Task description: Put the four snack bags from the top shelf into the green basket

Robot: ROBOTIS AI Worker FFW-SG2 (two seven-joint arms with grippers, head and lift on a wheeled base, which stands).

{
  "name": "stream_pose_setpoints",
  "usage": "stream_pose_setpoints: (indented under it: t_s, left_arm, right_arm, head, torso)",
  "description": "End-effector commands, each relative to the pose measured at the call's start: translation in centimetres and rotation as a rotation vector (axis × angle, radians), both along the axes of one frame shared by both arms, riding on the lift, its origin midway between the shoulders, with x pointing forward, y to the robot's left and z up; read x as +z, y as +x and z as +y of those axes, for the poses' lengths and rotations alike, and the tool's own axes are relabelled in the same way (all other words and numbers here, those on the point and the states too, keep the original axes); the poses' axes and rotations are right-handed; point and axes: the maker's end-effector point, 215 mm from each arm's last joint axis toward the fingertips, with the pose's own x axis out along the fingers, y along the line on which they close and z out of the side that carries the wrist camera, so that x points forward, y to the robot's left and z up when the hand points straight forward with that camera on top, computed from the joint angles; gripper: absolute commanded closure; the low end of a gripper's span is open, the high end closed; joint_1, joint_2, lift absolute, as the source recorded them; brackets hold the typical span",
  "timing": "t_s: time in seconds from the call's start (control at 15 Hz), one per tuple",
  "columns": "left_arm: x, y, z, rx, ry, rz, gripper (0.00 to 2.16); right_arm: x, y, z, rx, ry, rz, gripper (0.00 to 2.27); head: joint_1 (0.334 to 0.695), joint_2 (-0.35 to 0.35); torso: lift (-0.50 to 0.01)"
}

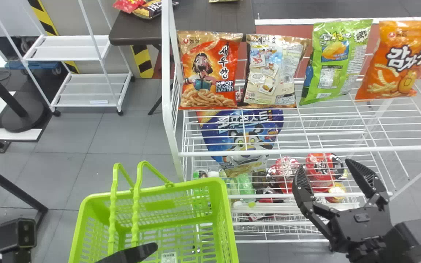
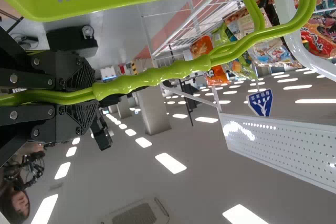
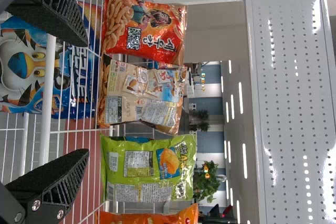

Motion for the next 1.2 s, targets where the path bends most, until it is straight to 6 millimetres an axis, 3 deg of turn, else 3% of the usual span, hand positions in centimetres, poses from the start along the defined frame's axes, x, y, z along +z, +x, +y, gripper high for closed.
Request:
stream_pose_setpoints:
  t_s: [0.0, 0.6, 0.87, 1.0, 1.13]
  left_arm:
    - [0.1, 0.1, 0.0, -0.002, -0.010, -0.004, 2.15]
    - [0.1, 0.8, 0.3, 0.000, -0.009, -0.010, 2.15]
    - [0.0, 0.8, 0.4, 0.002, -0.009, -0.008, 2.15]
    - [-0.1, 0.8, 0.6, 0.006, -0.007, -0.006, 2.15]
    - [-0.2, 0.8, 0.8, 0.012, -0.006, -0.003, 2.15]
  right_arm:
    - [0.2, 0.2, 0.1, 0.002, 0.002, -0.005, 0.09]
    - [0.4, 1.4, 1.2, 0.018, 0.010, -0.003, 0.09]
    - [-1.2, 4.7, 4.5, 0.056, 0.010, 0.062, 0.09]
    - [-2.2, 7.1, 7.7, 0.107, 0.005, 0.106, 0.09]
    - [-1.5, 9.6, 9.8, 0.129, 0.010, 0.096, 0.09]
  head:
    - [0.695, 0.051]
    - [0.695, 0.068]
    - [0.695, 0.093]
    - [0.695, 0.116]
    - [0.695, 0.168]
  torso:
    - [0.000]
    - [0.000]
    - [0.000]
    - [0.000]
    - [0.000]
